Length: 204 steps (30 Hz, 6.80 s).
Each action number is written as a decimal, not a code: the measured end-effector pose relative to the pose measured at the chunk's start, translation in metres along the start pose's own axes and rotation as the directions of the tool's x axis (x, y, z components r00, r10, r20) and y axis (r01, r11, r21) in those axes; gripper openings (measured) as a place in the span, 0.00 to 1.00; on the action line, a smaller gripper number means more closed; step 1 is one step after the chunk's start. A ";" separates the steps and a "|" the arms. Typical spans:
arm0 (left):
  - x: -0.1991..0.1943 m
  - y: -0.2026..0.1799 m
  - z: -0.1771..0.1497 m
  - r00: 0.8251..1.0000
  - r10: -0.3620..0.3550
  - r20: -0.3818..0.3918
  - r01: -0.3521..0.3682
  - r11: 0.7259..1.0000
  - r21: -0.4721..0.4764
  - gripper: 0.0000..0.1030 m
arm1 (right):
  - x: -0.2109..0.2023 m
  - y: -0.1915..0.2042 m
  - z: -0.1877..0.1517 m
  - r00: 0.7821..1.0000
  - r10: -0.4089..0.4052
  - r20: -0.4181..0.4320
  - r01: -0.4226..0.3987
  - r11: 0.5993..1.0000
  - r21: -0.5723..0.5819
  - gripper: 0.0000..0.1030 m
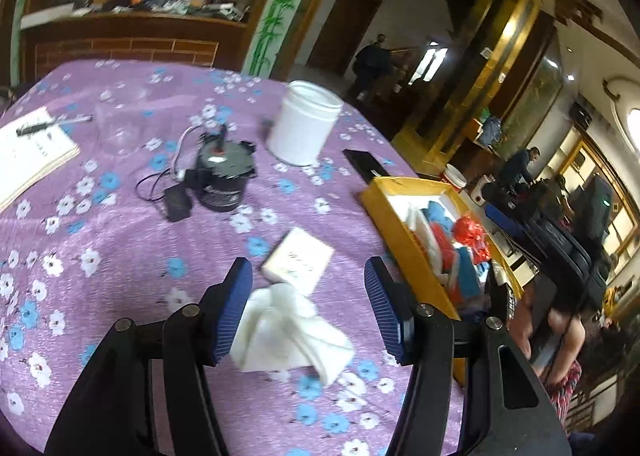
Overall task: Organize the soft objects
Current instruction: 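Move both tools back and grasp the white cloth with the right gripper, then grasp the white paper tissue packet with the left gripper, then carry the white packet with the left gripper while the right carries the cloth to the box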
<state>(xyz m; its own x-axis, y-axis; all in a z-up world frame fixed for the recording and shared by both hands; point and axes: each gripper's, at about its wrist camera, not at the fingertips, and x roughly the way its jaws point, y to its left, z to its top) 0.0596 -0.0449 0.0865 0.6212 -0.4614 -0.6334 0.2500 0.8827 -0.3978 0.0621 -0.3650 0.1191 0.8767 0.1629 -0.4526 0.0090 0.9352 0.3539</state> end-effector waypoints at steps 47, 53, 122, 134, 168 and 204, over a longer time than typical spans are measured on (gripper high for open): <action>0.031 -0.002 -0.012 0.990 0.045 -0.132 -0.040 0.998 0.044 0.55 | 0.042 0.085 -0.058 0.970 0.155 -0.185 -0.189 0.966 -0.177 0.12; 0.055 -0.030 -0.001 0.958 0.199 -0.207 -0.148 0.960 0.239 0.56 | 0.030 0.075 -0.053 0.974 0.165 -0.157 -0.189 0.969 -0.158 0.12; 0.041 -0.075 -0.020 0.839 0.409 0.359 -0.519 0.799 0.304 0.45 | 0.040 0.065 -0.051 0.973 0.151 -0.175 -0.170 0.981 -0.097 0.13; 0.044 -0.078 -0.022 0.824 0.424 0.376 -0.546 0.773 0.323 0.45 | 0.038 0.065 -0.051 0.973 0.152 -0.171 -0.170 0.981 -0.097 0.13; 0.050 -0.085 -0.026 0.810 0.433 0.395 -0.570 0.740 0.358 0.45 | 0.014 0.005 -0.011 1.000 -0.006 -0.022 0.008 0.997 0.076 0.13; 0.136 -0.201 -0.021 0.995 0.034 -0.097 0.004 0.930 0.367 0.44 | 0.015 -0.113 -0.001 0.978 -0.170 -0.117 0.204 0.880 0.430 0.15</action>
<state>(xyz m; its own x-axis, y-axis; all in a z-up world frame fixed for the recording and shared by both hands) 0.0783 -0.2871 0.0666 0.5544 -0.4373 -0.7081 0.5074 0.8520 -0.1288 0.0738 -0.4675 0.0711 0.8003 0.0366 -0.5985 0.3936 0.7209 0.5704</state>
